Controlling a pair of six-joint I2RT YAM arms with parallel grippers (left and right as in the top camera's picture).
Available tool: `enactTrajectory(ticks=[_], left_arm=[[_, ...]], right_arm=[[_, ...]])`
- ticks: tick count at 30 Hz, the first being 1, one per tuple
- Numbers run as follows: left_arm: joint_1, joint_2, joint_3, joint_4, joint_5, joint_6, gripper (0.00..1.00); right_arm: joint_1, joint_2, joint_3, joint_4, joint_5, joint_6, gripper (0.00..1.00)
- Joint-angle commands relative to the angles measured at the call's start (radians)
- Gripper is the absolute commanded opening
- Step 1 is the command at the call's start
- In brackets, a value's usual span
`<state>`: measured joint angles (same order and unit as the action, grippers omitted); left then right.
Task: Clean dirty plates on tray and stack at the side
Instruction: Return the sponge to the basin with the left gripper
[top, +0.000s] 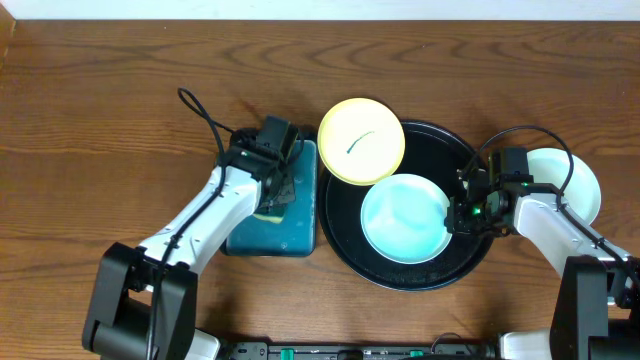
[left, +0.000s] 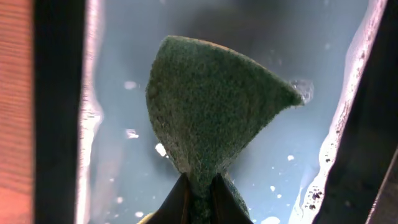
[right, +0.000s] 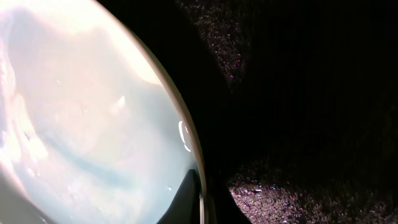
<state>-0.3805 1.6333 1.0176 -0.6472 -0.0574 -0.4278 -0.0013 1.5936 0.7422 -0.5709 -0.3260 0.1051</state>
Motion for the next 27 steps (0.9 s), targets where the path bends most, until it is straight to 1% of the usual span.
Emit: enactTrajectory(ticks=[1, 5, 6, 7, 9, 10, 12, 15, 19, 27], left_arm=[[0.004, 0.001, -0.047, 0.037, 0.027, 0.043, 0.08], [0.004, 0.002, -0.104, 0.088, 0.027, 0.043, 0.08], [0.004, 0.002, -0.116, 0.098, 0.027, 0.042, 0.1], [0.004, 0.002, -0.129, 0.109, 0.027, 0.042, 0.16], [0.004, 0.002, -0.146, 0.116, 0.027, 0.042, 0.4], [0.004, 0.002, -0.148, 0.116, 0.027, 0.042, 0.47], [0.004, 0.002, -0.148, 0.117, 0.027, 0.042, 0.52], [0.004, 0.002, -0.148, 0.135, 0.027, 0.042, 0.53], [0.004, 0.002, -0.148, 0.167, 0.027, 0.042, 0.53], [0.003, 0.018, -0.148, 0.193, 0.027, 0.042, 0.53]], right_arm=[[0.037, 0.028, -0.02, 0.01, 0.008, -0.017, 0.01], [0.037, 0.028, -0.02, 0.005, 0.008, -0.017, 0.01], [0.037, 0.028, -0.02, 0.003, 0.008, -0.017, 0.01], [0.037, 0.028, -0.02, 0.002, 0.008, -0.017, 0.01], [0.037, 0.028, -0.02, -0.002, 0.008, -0.017, 0.01], [0.037, 0.028, -0.019, -0.005, 0.008, -0.017, 0.01], [0.037, 0.025, -0.019, -0.009, 0.008, -0.017, 0.01], [0.037, 0.006, -0.016, -0.021, 0.008, -0.017, 0.01], [0.037, -0.065, -0.014, -0.033, 0.04, -0.016, 0.01], [0.037, -0.306, -0.014, -0.042, 0.184, -0.009, 0.01]])
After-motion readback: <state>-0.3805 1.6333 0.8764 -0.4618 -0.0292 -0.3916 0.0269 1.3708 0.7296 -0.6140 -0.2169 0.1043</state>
